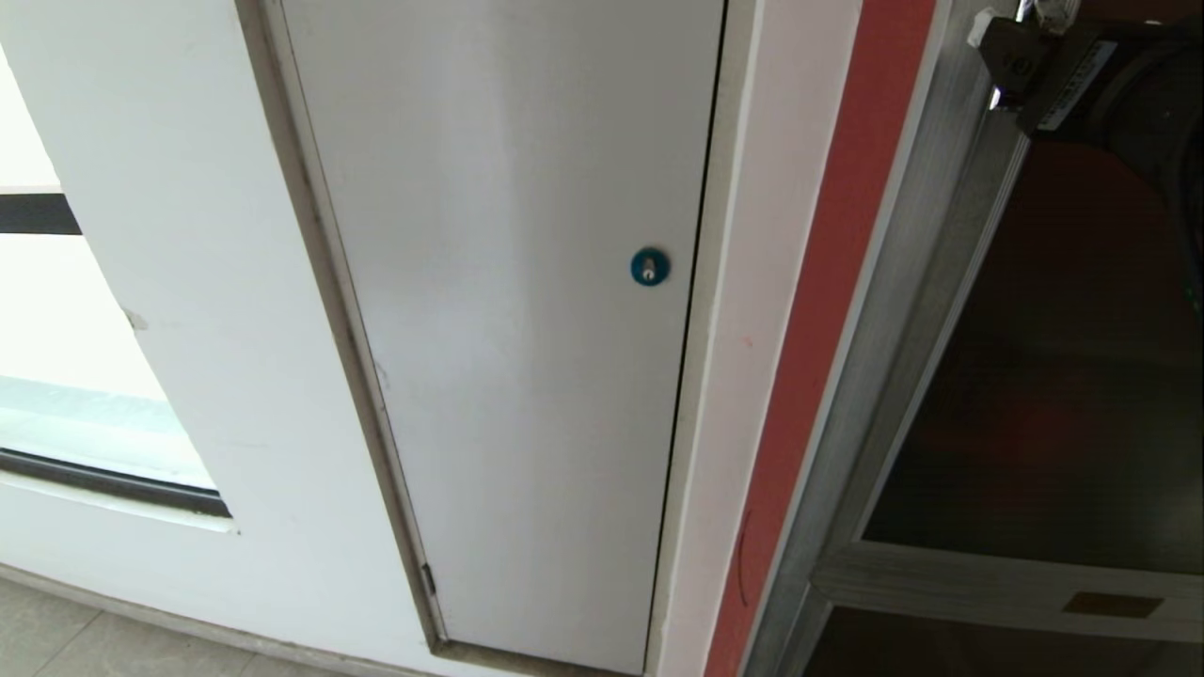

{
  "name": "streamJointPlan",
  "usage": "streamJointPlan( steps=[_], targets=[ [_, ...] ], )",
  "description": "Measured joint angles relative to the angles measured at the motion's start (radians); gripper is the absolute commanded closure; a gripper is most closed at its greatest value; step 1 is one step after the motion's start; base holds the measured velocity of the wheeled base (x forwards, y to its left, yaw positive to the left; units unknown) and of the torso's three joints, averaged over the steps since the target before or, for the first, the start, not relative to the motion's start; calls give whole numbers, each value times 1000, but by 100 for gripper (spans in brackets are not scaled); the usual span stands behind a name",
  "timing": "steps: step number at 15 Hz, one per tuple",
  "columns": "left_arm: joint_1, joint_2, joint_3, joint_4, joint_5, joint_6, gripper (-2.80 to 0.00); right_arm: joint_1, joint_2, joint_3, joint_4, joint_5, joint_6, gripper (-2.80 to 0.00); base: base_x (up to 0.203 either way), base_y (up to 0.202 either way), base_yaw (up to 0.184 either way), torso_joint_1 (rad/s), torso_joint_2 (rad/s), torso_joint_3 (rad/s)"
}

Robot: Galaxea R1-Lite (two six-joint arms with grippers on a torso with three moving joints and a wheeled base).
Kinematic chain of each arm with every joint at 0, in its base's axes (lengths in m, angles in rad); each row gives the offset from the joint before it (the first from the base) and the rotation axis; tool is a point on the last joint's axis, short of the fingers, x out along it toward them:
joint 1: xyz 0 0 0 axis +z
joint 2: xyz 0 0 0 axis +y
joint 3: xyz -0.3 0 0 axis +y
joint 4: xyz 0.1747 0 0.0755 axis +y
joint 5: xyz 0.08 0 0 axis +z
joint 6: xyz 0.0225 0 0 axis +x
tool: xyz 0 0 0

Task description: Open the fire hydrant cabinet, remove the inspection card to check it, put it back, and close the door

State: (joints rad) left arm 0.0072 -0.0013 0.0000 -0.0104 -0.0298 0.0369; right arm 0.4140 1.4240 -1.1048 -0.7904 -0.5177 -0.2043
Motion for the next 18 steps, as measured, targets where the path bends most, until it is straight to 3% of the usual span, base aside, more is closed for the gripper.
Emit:
streamJointPlan(
  steps=[5,6,18],
  targets=[
    [0,0,0,0,-1,0,0,-8,17,-18,-6,1,3,-280,0,0,0,0,0,0],
    [0,0,0,0,-1,0,0,-9,18,-19,-6,1,7,0,0,0,0,0,0,0],
    [1,0,0,0,0,-1,0,-21,18,-15,-3,6,22,0,0,0,0,0,0,0]
  ],
)
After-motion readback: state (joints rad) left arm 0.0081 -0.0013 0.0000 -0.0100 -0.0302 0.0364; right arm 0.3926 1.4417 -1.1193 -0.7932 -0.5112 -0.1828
